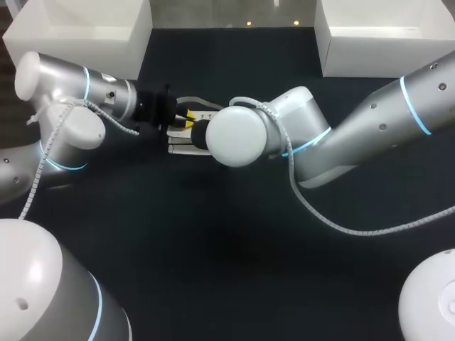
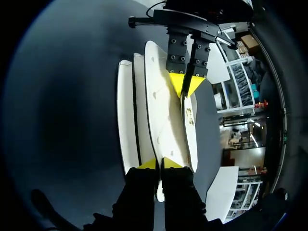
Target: Pick up the bag, open it, inspect its contents, close it, and place it on the opposite side
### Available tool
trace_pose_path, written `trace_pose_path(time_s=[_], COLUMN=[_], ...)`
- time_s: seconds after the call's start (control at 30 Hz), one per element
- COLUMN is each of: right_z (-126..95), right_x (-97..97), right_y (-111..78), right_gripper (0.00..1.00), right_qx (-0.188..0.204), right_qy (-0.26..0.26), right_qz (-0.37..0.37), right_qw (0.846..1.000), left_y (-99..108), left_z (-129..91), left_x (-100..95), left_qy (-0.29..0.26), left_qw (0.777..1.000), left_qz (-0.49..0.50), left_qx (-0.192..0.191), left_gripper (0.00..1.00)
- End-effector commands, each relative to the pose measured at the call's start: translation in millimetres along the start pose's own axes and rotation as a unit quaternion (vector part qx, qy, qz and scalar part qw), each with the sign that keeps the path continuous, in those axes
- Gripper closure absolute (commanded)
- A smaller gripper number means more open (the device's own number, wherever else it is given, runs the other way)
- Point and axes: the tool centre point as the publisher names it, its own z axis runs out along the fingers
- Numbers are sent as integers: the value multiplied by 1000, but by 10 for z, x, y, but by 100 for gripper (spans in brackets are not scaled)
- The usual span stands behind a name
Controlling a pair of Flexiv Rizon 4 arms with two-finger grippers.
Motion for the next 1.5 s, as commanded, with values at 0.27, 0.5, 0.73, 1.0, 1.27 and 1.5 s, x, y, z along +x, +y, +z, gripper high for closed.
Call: trace_pose_path(time_s=[0.27, 0.5, 0.73, 1.0, 1.27, 1.5], right_z=[9, 9, 9, 9, 9, 9], right_x=[12, 12, 12, 12, 12, 12], right_y=[2, 2, 2, 2, 2, 2], right_gripper=[100, 100, 100, 100, 100, 100], right_qx=[-1, -1, -1, -1, -1, -1], right_qy=[-1, -1, -1, -1, -1, -1], right_qz=[0, 0, 0, 0, 0, 0], right_qw=[1000, 1000, 1000, 1000, 1000, 1000], left_y=[-182, -98, 101, 159, -2, 115], left_z=[56, 91, 97, 136, 81, 72], left_x=[-18, 90, 126, 124, 132, 89], left_qy=[39, 34, 18, 9, 10, 8], left_qw=[999, 999, 999, 999, 999, 999], left_qz=[-10, 25, -15, -29, 5, -8], left_qx=[36, 23, 26, 37, 47, 38], left_gripper=[100, 100, 100, 100, 100, 78])
